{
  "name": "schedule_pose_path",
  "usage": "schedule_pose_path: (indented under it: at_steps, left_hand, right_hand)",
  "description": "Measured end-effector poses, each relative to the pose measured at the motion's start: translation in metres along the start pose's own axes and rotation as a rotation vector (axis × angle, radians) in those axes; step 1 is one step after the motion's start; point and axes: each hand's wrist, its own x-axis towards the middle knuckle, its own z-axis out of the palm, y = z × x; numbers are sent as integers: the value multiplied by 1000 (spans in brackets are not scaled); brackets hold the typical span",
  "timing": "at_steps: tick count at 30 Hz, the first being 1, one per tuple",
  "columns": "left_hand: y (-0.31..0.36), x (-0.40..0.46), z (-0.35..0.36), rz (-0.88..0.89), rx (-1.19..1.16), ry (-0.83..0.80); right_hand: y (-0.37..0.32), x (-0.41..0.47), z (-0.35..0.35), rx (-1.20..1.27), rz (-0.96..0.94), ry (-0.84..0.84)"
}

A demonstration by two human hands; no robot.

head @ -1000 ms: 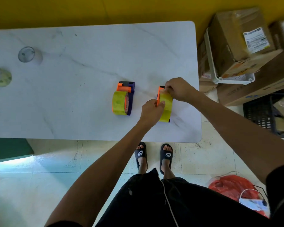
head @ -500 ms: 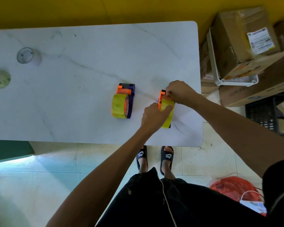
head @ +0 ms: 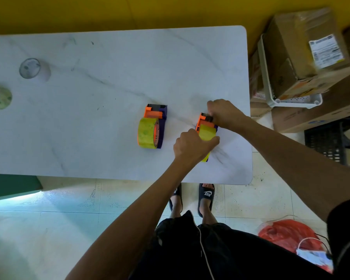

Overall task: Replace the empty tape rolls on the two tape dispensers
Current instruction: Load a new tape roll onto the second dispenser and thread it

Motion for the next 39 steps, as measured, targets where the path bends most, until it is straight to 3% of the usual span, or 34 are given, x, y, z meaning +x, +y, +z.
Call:
schedule_pose_path:
  at_steps: [4, 9, 20, 25, 31, 35, 39]
  left_hand:
    - [-7, -9, -1, 17, 154, -96]
    - [-16, -13, -1, 22, 164, -137]
    - [-15, -4, -14, 31, 213, -189]
    - [-22, -9, -12, 16, 74, -186]
    - [-37, -15, -15, 109, -83, -83]
    - [-35, -14, -17, 194, -149, -30]
    - [-23, -6, -27, 270, -198, 52]
  right_hand:
    - [14, 9, 14, 27, 121, 135]
    - [17, 14, 37, 81, 166, 262]
    - [65, 37, 6, 0, 309, 227]
    - [67, 34, 8, 61, 308, 245]
    - [74, 20, 4, 334, 250, 202]
    - [68, 15, -3, 485, 217, 79]
    - [54, 5, -8, 893, 160, -30]
